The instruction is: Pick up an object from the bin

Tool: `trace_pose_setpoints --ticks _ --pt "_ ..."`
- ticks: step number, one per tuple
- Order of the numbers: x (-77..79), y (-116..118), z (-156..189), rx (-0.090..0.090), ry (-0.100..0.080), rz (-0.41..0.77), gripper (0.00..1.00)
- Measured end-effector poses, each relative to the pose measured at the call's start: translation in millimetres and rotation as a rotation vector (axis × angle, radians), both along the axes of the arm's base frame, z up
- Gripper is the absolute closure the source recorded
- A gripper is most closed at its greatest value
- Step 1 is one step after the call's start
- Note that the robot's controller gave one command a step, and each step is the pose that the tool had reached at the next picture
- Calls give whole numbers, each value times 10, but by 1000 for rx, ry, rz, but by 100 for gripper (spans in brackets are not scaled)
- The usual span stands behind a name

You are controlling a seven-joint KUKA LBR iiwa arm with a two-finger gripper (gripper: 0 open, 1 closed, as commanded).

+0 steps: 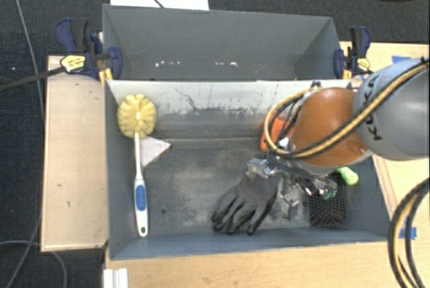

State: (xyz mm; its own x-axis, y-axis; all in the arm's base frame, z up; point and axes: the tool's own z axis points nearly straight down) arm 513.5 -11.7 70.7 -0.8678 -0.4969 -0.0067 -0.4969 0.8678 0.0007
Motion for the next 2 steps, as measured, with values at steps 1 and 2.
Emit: trace_pose_setpoints --ticks 1,2 --pt "-104 -670 -3 -4 2 -204 0" --pt "-310 -753 -2 1 0 80 100"
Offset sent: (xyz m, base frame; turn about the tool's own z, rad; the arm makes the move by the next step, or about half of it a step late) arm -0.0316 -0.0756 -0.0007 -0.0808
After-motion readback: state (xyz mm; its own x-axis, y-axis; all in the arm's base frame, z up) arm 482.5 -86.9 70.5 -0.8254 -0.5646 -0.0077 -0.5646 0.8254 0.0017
